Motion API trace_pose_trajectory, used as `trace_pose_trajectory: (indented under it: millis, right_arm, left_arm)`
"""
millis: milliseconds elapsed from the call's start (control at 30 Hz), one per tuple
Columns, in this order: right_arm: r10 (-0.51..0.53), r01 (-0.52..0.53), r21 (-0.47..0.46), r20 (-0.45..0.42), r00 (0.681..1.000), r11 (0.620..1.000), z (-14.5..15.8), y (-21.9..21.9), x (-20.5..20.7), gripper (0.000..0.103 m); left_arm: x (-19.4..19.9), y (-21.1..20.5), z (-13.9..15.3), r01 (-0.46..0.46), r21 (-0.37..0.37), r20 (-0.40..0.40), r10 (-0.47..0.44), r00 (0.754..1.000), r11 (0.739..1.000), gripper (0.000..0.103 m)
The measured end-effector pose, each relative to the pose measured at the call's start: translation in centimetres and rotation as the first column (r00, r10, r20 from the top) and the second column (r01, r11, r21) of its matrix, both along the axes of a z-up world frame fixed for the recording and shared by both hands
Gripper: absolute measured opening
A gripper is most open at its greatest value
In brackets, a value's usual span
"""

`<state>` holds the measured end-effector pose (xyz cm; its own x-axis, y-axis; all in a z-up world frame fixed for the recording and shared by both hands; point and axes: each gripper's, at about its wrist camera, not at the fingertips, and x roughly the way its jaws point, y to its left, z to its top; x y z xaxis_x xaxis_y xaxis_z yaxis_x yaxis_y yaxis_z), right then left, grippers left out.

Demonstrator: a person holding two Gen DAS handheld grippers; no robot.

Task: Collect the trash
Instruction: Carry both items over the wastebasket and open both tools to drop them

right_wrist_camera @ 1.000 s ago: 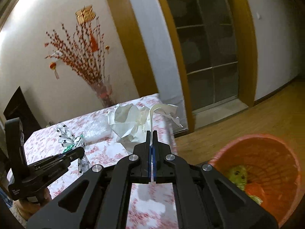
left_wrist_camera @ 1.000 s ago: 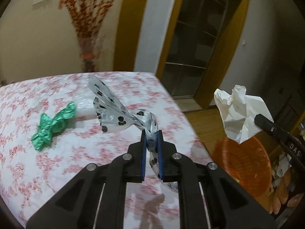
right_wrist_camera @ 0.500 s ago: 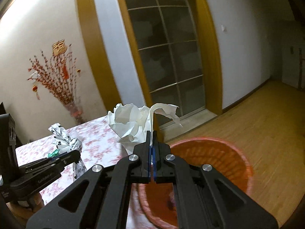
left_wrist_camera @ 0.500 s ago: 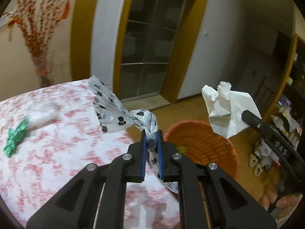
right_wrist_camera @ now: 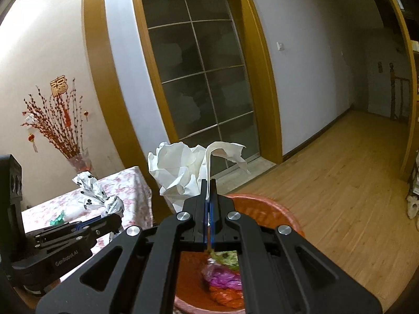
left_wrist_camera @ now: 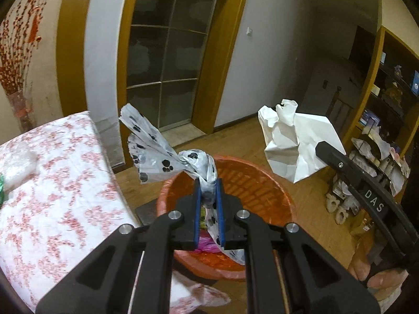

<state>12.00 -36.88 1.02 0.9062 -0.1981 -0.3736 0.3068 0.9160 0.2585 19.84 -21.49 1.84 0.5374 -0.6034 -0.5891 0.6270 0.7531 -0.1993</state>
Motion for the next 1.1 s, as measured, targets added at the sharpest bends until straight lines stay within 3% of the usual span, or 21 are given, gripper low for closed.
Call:
trace_pose_trajectory:
  millis: [433,533,600,800,1100]
  right_arm:
    - [-0.018,0.018,0.069,0.0,1.0,0.997,-1.0,-2.1,0.1,0.0]
    - [-0.011,0.012,0.078,-0.009,1.0,0.997,-1.4,-2.5,0.3,0.0]
    - [-0.004,0.008,0.111,-0.041,0.999,0.994,-2.3,-3.0,1.0,0.002]
    - [0.004,0.016,0.188,-0.103,0.995,0.982,-4.6,-4.1,1.3,0.022]
    - [-0.014,0.031,0.145,-0.117,0.993,0.989,-4.6,-3.4,1.1,0.046]
  left_arm:
    - [0.9,-3.5,-2.2,0.038,0.009,-0.059,-0.038,0.998,0.999,0.012]
    - [1.3,-3.8,-3.0,0.04,0.029,-0.067,-0.038,0.997,0.999,0.014]
    - [1.6,-3.8,-3.8,0.034,0.044,-0.08,-0.03,0.996,0.998,0.02]
    - [2.5,-2.8,-5.4,0.001,0.077,-0.114,0.008,0.993,0.997,0.039]
    - [3.3,0.8,-6.5,-0.097,0.163,-0.07,0.109,0.992,0.982,0.056]
